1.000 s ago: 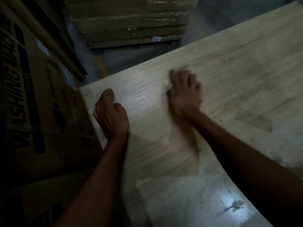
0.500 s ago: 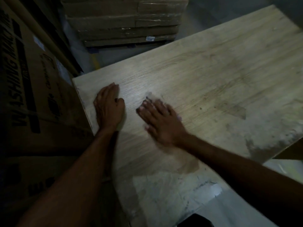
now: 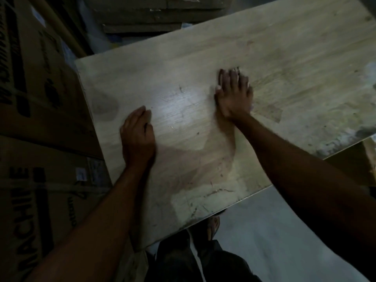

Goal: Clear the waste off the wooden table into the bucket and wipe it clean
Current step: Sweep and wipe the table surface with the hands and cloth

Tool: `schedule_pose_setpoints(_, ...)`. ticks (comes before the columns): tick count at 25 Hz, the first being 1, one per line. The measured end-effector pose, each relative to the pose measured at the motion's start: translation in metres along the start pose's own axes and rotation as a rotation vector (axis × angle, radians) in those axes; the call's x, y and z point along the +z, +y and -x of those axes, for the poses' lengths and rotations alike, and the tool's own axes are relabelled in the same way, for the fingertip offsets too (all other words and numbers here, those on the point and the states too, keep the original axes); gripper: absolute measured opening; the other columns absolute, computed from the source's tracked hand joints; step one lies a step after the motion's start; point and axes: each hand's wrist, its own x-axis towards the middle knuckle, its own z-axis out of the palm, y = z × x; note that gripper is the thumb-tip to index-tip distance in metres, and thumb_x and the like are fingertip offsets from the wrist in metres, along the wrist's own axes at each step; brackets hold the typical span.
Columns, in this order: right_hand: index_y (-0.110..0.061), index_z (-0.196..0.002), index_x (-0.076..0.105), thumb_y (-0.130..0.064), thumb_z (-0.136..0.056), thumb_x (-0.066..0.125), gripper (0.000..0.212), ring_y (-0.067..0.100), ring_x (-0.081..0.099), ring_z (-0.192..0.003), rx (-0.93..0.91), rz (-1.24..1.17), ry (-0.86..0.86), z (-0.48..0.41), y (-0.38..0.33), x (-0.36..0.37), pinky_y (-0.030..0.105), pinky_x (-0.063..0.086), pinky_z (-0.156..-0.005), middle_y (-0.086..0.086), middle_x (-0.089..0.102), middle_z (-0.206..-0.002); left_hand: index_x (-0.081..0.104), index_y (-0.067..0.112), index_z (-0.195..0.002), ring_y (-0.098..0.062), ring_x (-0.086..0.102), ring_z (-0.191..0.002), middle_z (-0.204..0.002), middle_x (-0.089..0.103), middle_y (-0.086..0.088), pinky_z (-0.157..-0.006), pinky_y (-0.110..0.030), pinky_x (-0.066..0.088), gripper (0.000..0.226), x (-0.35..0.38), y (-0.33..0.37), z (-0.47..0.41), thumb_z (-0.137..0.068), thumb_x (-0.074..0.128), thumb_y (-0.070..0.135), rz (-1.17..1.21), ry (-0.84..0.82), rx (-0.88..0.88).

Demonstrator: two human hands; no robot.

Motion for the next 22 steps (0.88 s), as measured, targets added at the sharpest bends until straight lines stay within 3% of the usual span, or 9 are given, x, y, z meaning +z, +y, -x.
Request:
schedule_pose_setpoints(2,-0.028,-0.165,0.009,-0.048,-0.105,0.028,0.065,0.04,0.012,-0.157,-0.07,-0.051,0.066,0.047,-0.017,0.022,0.057,0.018,-0.124,0.011,0.013,-0.172,0.067,0.012,-0.131,-0.026,0.049,-0.134,-0.144,0.058,-0.006,-0.113,-0.041,0.034,0.043,0.001,0.003,0.001,-0.09,0.053,0.008,-0.049,0.003,0.012)
schedule_pose_setpoints(5,-0.033,-0.164,0.014,-0.045,-0.103,0.037,0.066,0.038,0.016,-0.156,-0.651,0.027,-0.013,0.145,-0.027,0.052,0.052,0.021,-0.121,0.006,0.02,-0.171,0.065,0.015,-0.133,-0.025,0.047,-0.135,-0.146,0.056,-0.003,-0.111,-0.039,0.033,0.042,-0.001,0.0,0.001,-0.093,0.051,0.013,-0.124,0.007,0.037)
schedule_pose_setpoints(6,-0.033,-0.164,0.016,-0.043,-0.104,0.036,0.064,0.037,0.019,-0.156,-0.668,0.053,0.006,0.132,-0.019,0.049,0.051,0.022,-0.12,0.005,0.021,-0.171,0.063,0.017,-0.134,-0.025,0.046,-0.135,-0.148,0.055,-0.001,-0.111,-0.038,0.032,0.043,-0.001,0.0,0.003,-0.094,0.05,0.015,-0.154,-0.013,0.028)
schedule_pose_setpoints(10,-0.03,-0.164,0.019,-0.044,-0.107,0.029,0.06,0.037,0.016,-0.156,-0.043,-0.055,0.081,0.077,-0.032,0.024,0.052,0.018,-0.124,0.007,0.019,-0.171,0.056,0.022,-0.141,-0.027,0.039,-0.139,-0.153,0.047,0.001,-0.112,-0.04,0.03,0.048,0.0,0.003,0.002,-0.094,0.046,0.021,-0.242,-0.098,0.012)
schedule_pose_setpoints(13,-0.031,-0.163,0.022,-0.046,-0.105,0.035,0.062,0.036,0.019,-0.156,-0.548,0.008,0.037,0.182,-0.052,0.062,0.05,0.019,-0.123,0.007,0.025,-0.17,0.053,0.021,-0.145,-0.029,0.038,-0.143,-0.156,0.044,-0.003,-0.115,-0.042,0.03,0.05,-0.005,0.003,0.007,-0.096,0.044,0.02,-0.264,-0.147,0.057)
schedule_pose_setpoints(15,-0.032,-0.164,0.018,-0.046,-0.105,0.03,0.062,0.038,0.02,-0.156,-0.606,0.067,0.036,0.169,-0.019,0.052,0.052,0.023,-0.122,0.007,0.025,-0.169,0.047,0.019,-0.15,-0.031,0.031,-0.149,-0.161,0.038,-0.006,-0.12,-0.044,0.026,0.049,-0.004,0.007,0.034,-0.102,0.04,0.023,-0.262,-0.165,0.096)
schedule_pose_setpoints(19,-0.026,-0.165,0.013,-0.045,-0.107,0.024,0.061,0.039,0.011,-0.157,0.066,-0.082,0.042,0.131,-0.01,0.025,0.054,0.021,-0.123,0.011,0.015,-0.172,0.042,0.021,-0.153,-0.031,0.024,-0.153,-0.164,0.033,-0.005,-0.121,-0.046,0.024,0.047,-0.001,0.013,0.074,-0.107,0.036,0.028,-0.339,-0.16,0.134)
schedule_pose_setpoints(20,-0.027,-0.165,0.016,-0.043,-0.107,0.029,0.061,0.04,0.013,-0.157,0.001,-0.092,0.062,0.165,-0.026,0.039,0.054,0.023,-0.122,0.012,0.018,-0.171,0.045,0.02,-0.151,-0.032,0.026,-0.152,-0.162,0.035,-0.006,-0.12,-0.047,0.025,0.047,-0.002,0.013,0.07,-0.106,0.036,0.026,-0.324,-0.157,0.133)
schedule_pose_setpoints(22,-0.028,-0.164,0.021,-0.039,-0.107,0.036,0.06,0.039,0.016,-0.157,-0.495,-0.022,0.001,0.264,-0.044,0.07,0.053,0.026,-0.12,0.011,0.022,-0.17,0.049,0.019,-0.148,-0.033,0.03,-0.15,-0.16,0.04,-0.006,-0.119,-0.047,0.027,0.047,-0.004,0.014,0.063,-0.103,0.037,0.022,-0.303,-0.159,0.097)
